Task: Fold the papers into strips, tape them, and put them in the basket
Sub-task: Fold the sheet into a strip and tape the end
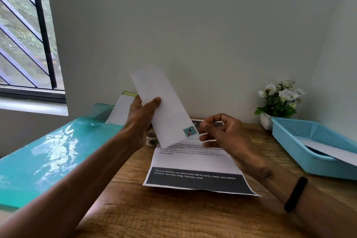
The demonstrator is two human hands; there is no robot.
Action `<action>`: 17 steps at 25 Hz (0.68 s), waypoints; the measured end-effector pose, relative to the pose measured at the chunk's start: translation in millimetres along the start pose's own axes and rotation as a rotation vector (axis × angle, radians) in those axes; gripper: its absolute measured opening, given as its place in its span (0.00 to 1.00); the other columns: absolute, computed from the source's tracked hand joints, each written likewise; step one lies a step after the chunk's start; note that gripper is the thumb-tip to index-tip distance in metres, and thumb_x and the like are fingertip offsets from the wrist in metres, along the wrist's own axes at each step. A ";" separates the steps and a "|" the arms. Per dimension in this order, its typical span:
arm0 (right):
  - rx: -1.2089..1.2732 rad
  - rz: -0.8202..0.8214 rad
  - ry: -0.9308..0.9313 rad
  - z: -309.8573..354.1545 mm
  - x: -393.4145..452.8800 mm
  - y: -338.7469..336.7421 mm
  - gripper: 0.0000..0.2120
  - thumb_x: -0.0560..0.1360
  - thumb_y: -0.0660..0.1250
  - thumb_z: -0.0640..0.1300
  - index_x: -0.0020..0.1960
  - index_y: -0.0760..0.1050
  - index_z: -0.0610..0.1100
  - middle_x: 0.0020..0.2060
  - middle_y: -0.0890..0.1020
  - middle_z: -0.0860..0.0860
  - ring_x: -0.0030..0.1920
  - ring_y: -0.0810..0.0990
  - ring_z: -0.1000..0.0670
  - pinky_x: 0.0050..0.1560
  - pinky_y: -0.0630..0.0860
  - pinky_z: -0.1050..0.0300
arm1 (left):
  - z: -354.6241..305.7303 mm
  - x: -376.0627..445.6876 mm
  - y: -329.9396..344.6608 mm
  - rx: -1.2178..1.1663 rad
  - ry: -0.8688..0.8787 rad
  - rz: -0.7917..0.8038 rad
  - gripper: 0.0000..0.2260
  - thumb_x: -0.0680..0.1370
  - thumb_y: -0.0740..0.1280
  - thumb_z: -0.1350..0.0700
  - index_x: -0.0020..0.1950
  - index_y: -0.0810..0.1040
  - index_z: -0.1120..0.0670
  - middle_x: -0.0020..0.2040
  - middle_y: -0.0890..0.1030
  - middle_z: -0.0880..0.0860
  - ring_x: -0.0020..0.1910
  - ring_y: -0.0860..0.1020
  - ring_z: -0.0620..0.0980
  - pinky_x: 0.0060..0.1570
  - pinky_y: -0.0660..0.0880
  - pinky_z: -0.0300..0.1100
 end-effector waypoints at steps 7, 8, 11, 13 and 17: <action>-0.489 -0.224 -0.575 150.1 24.2 -11.5 0.14 0.76 0.76 0.50 0.59 0.80 0.48 0.52 0.86 0.54 0.50 0.86 0.56 0.48 0.83 0.60 | -29.4 -16.5 15.4 0.299 0.244 0.099 0.09 0.85 0.60 0.56 0.64 0.75 0.50 0.53 0.84 0.52 0.46 0.84 0.52 0.39 0.79 0.43; -0.584 -0.211 -0.658 175.4 28.8 -3.6 0.15 0.77 0.75 0.50 0.62 0.80 0.47 0.54 0.85 0.54 0.52 0.85 0.56 0.51 0.82 0.60 | -33.5 -19.1 17.3 0.337 0.274 0.101 0.09 0.86 0.60 0.54 0.64 0.76 0.50 0.53 0.84 0.52 0.46 0.84 0.52 0.40 0.79 0.43; -0.873 -0.096 -0.770 228.3 45.3 24.5 0.23 0.77 0.74 0.48 0.71 0.77 0.46 0.61 0.83 0.52 0.60 0.81 0.52 0.58 0.80 0.55 | -43.9 -24.4 21.6 0.388 0.347 0.109 0.10 0.86 0.61 0.48 0.64 0.76 0.47 0.54 0.85 0.51 0.47 0.85 0.52 0.44 0.83 0.47; -1.052 0.002 -0.732 246.4 55.3 36.6 0.21 0.76 0.75 0.44 0.68 0.80 0.46 0.58 0.85 0.51 0.58 0.82 0.52 0.60 0.80 0.53 | -48.8 -25.4 23.7 0.404 0.401 0.128 0.14 0.83 0.61 0.41 0.63 0.76 0.45 0.54 0.85 0.51 0.46 0.86 0.50 0.45 0.85 0.50; -1.238 0.097 -0.671 260.9 50.3 44.8 0.09 0.74 0.76 0.41 0.54 0.86 0.46 0.48 0.87 0.51 0.50 0.85 0.52 0.51 0.81 0.58 | -60.1 -30.9 23.6 0.480 0.621 0.121 0.14 0.82 0.59 0.41 0.61 0.76 0.47 0.52 0.84 0.48 0.43 0.85 0.45 0.37 0.84 0.41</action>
Point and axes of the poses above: each hand's wrist, its own x-axis towards the middle knuckle, its own y-axis out of the palm, z = x × y, the point moved 8 cm from there along x, towards the middle knuckle
